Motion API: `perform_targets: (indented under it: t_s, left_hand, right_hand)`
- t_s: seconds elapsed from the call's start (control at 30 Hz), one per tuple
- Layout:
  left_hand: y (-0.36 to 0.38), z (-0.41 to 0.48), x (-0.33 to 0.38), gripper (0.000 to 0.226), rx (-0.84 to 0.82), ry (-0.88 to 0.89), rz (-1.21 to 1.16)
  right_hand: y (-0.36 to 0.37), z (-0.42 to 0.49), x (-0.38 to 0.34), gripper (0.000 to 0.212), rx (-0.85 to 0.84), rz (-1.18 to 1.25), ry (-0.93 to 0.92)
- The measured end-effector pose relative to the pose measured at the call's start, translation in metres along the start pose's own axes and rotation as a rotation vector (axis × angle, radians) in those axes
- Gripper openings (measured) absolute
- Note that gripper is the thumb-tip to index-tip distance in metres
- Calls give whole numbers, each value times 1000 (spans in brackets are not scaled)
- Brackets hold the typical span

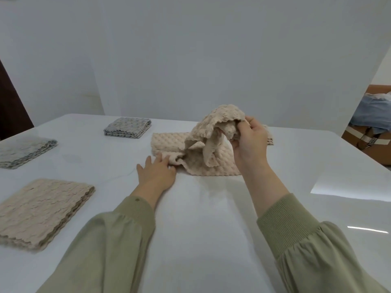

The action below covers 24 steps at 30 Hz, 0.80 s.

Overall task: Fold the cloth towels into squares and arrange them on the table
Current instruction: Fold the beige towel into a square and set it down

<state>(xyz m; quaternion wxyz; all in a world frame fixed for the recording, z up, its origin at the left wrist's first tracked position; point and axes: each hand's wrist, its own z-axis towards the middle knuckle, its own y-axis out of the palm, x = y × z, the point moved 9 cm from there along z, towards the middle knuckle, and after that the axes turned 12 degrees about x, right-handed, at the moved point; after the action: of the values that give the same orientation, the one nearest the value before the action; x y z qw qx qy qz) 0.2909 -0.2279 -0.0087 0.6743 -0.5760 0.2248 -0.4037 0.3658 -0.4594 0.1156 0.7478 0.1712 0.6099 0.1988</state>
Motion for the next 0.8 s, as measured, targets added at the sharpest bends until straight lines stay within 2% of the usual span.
perform_targets:
  t_s: [0.07,0.1,0.2,0.27,0.33,0.37,0.4,0.47,0.53,0.57,0.63,0.7,0.73,0.8]
  left_hand:
    - [-12,2,-3,51,123,-40,-71]
    - [-20,1,-5,49,223,-52,-191]
    - [-41,-15,-26,45,386,-197,-740]
    - [-47,-26,-34,40,379,-250,-916]
    - [-51,-39,-29,33,334,-229,-983]
    - [-51,-45,-23,30,303,-214,-1002]
    - [-52,-52,-17,27,271,-195,-993]
    - [-54,-62,-3,25,223,-132,-808]
    - [-55,-68,8,30,192,-74,-593]
    - [-53,-69,12,35,168,-63,-554]
    - [-48,-71,19,47,89,-54,-616]
    - [-42,-73,27,55,4,-48,-783]
    - [-42,-74,30,53,-19,-51,-860]
    - [-42,-75,32,36,-54,-97,-1009]
  right_hand:
    - [5,-5,-3,21,-56,47,32]
    - [6,-7,-2,24,-88,71,71]
    - [6,-16,13,32,-241,98,284]
    - [3,-29,31,35,-437,-67,411]
    - [-3,-51,52,58,-673,-195,550]
    - [-8,-56,61,65,-718,-221,596]
    - [-12,-59,65,67,-693,-237,608]
    - [-29,-43,70,54,-449,-366,418]
    - [-52,-28,59,41,-142,-649,53]
    - [-56,-30,55,40,-68,-824,-90]
    - [-52,-37,63,46,-121,-1195,-216]
    - [-46,-43,76,49,-228,-1497,-247]
    - [-43,-45,81,45,-273,-1572,-259]
    - [-36,-49,87,32,-345,-1533,-256]
